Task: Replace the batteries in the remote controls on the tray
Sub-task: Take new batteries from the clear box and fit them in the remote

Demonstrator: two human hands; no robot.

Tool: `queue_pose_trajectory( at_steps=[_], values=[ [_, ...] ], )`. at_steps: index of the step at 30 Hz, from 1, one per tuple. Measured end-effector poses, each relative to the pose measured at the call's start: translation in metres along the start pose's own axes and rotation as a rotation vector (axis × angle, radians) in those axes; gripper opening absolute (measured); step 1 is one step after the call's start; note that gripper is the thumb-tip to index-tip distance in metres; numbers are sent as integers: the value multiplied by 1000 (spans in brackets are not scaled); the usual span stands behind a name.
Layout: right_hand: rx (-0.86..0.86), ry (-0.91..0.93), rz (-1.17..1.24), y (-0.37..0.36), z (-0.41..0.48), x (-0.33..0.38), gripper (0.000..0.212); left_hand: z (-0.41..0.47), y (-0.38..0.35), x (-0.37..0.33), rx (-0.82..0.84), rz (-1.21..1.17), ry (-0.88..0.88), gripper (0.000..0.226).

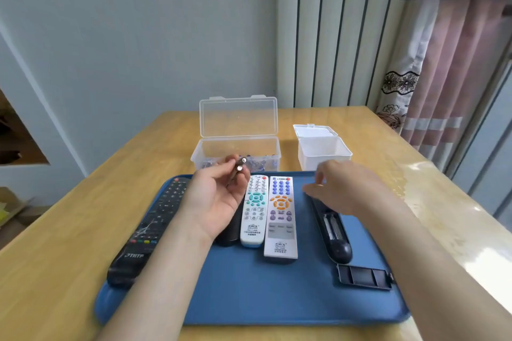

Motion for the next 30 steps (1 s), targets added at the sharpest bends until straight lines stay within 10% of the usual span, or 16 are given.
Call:
queue_pose_trajectory(
  at_steps=[3, 10, 17, 30],
  values=[
    [216, -15, -165, -18, -12, 0, 49, 2, 4, 7, -54, -57, 71, 22],
    [111, -89, 149, -17, -8, -3, 40, 2, 0, 10, -62, 152, -5, 14],
    [-202, -151, 1769, -6, -23, 25, 18, -12, -18, 14, -47, 540, -292, 14],
    [-322, 3, 1709, -20, -19, 29, 23, -23, -34, 25, 52, 1098, -443, 39]
  ],
)
Point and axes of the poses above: each hand's wrist, its own z-axis towards the middle knuckle, its own y-axis out of the back of the hand, x = y × z, the point moved 4 cm from there along z, towards the middle knuckle, and after that the axes turned 13 degrees about y, right-handed, at the moved point
